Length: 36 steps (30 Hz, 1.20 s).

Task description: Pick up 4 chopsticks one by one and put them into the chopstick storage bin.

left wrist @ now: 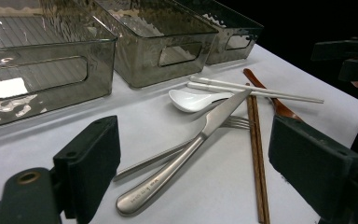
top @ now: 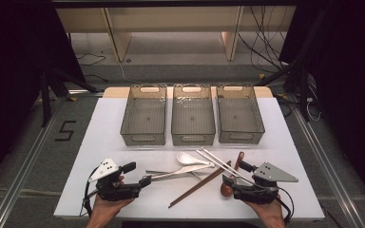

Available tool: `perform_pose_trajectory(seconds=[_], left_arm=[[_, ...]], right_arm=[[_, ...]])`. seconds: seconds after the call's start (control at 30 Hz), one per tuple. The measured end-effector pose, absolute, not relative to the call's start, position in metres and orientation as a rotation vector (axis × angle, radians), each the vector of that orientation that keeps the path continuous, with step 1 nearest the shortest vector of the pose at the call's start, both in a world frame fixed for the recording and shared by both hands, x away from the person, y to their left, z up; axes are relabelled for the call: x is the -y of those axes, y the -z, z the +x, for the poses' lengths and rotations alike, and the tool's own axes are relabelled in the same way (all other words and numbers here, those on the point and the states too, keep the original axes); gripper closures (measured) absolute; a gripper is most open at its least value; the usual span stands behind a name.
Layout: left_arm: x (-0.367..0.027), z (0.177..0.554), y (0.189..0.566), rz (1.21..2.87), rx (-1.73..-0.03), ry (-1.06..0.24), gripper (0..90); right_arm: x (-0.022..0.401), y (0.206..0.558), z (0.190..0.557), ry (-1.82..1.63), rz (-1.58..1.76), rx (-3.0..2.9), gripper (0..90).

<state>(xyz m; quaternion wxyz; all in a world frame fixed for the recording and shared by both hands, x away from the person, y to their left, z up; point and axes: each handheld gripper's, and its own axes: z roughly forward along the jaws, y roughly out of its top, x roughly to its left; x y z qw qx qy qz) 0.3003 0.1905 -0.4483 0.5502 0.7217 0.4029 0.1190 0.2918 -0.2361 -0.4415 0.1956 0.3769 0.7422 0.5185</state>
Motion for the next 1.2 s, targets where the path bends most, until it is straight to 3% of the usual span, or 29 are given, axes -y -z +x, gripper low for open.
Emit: perform_pose_trajectory(seconds=[0.97, 1.2], left_arm=[[-0.191, 0.302, 0.450, 1.716, -0.961, -0.292, 16.4], [-0.192, 0.304, 0.450, 1.719, -0.965, -0.295, 16.4]], right_arm=[[0.241, 0.406, 0.334, -1.132, 1.028, -2.386, 28.2], [0.242, 0.406, 0.355, -1.007, 1.089, -2.462, 36.9]])
